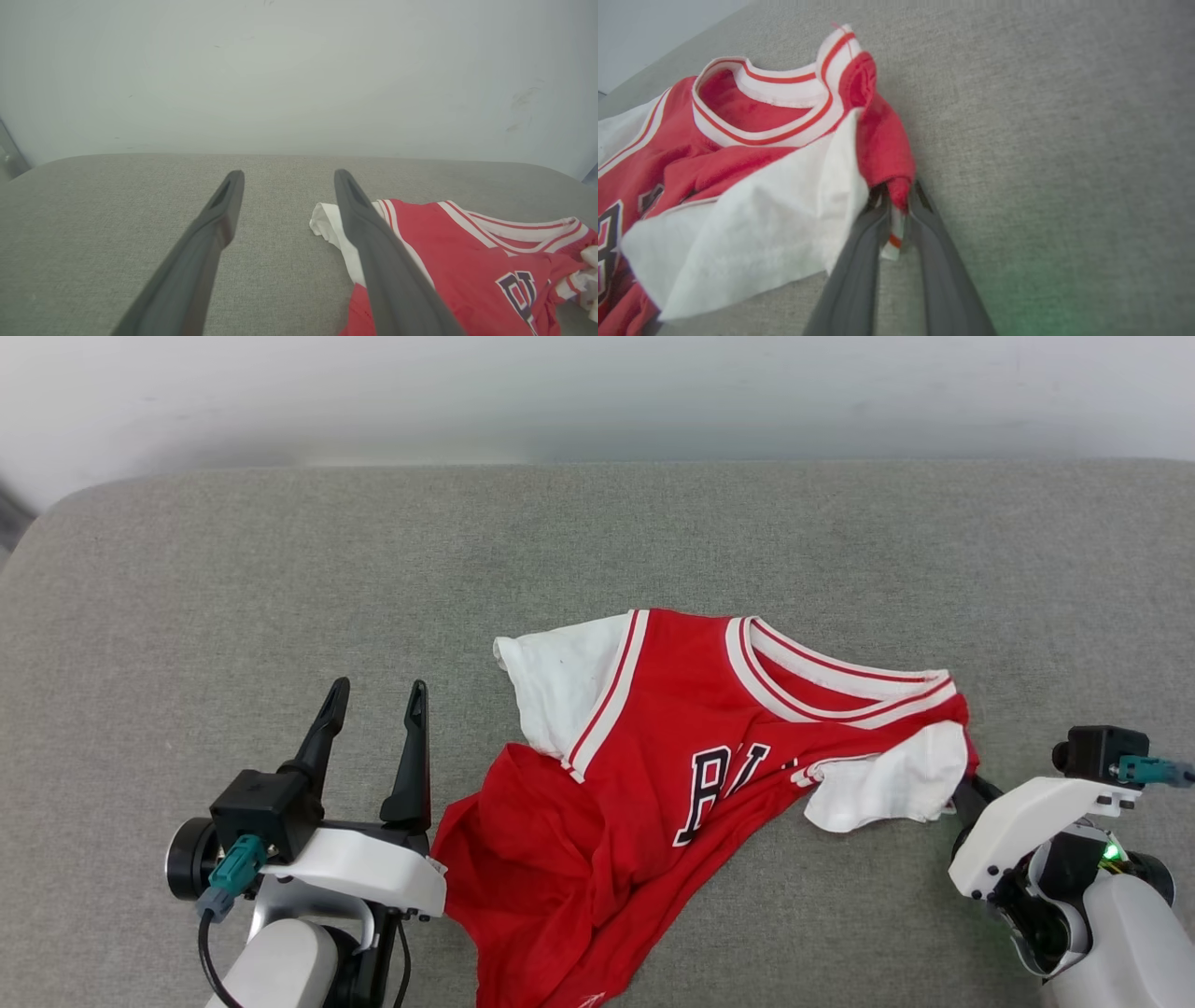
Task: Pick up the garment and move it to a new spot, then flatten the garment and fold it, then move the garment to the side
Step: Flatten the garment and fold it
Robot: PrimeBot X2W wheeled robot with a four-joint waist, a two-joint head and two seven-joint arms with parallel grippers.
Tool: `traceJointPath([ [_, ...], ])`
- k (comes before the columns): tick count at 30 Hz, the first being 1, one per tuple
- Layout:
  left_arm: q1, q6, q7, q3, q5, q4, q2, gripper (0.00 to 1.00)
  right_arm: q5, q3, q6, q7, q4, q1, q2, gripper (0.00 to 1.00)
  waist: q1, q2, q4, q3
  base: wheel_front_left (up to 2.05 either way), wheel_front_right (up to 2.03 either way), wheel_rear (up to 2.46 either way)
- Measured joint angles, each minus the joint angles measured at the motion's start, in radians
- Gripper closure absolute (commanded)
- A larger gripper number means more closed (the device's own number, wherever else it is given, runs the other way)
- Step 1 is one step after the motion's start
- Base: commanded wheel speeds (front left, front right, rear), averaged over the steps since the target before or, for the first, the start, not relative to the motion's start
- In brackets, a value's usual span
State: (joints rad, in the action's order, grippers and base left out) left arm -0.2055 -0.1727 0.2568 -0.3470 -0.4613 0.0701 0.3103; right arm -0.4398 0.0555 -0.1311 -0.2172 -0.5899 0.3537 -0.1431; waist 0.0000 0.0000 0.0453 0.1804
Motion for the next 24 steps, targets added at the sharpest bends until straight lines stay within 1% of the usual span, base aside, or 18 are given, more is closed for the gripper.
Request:
traceJointPath([
  [1,0.0,0.0,0.0,0.0,0.0,0.0,0.0,0.0,0.003,0.002,0.0,0.025,0.002,-0.001,0.003,0.0,0.0,0.0,0.0,-0.001,0.0,0.0,0.0],
  [5,0.0,0.0,0.0,0.002,0.0,0.001,0.0,0.0,0.044,0.019,0.0,0.149,0.044,-0.018,0.009,0.0,0.0,0.0,0.002,-0.01,0.0,0.0,0.0],
  [8,0.002,-0.003,0.0,0.003,0.0,0.001,0.001,0.0,0.072,0.05,0.0,0.239,0.092,-0.046,0.018,0.0,0.0,0.0,0.0,-0.021,0.0,0.0,0.0],
  [10,0.007,-0.005,0.001,0.007,-0.001,-0.001,0.001,0.0,0.088,0.073,0.0,0.27,0.133,-0.069,0.026,0.0,0.0,0.0,-0.003,-0.028,0.0,0.0,0.0],
  [12,0.014,-0.01,0.001,0.008,-0.001,-0.003,0.001,0.0,0.102,0.087,0.0,0.256,0.171,-0.093,0.036,0.0,-0.0001,0.0,-0.008,-0.034,0.0,0.0,0.0],
  [13,0.014,-0.01,0.001,0.008,-0.001,-0.003,0.001,0.0,0.102,0.087,0.0,0.256,0.171,-0.093,0.036,0.0,-0.0001,0.0,-0.008,-0.034,0.0,0.0,0.0],
  [16,0.017,-0.013,0.002,0.011,-0.001,-0.011,0.004,0.0,0.128,0.113,0.0,0.154,0.221,-0.136,0.037,0.0,0.0,0.0,-0.016,-0.037,0.0,0.0,0.0],
  [18,0.017,-0.016,0.002,0.012,-0.001,-0.016,0.005,0.0,0.144,0.117,0.0,0.046,0.262,-0.158,0.03,0.0,0.0,0.0,-0.02,-0.036,0.0,0.0,0.0],
  [22,0.018,-0.021,0.002,0.011,-0.001,-0.023,0.007,0.0,0.157,0.07,0.0,-0.163,0.366,-0.193,0.002,0.0,-0.0001,0.0,-0.025,-0.026,0.0,0.0,0.0],
  [24,0.017,-0.021,0.002,0.01,-0.001,-0.026,0.006,0.0,0.157,0.041,0.0,-0.242,0.412,-0.201,-0.016,0.0,0.0,0.0,-0.025,-0.017,0.0,0.0,0.0],
])
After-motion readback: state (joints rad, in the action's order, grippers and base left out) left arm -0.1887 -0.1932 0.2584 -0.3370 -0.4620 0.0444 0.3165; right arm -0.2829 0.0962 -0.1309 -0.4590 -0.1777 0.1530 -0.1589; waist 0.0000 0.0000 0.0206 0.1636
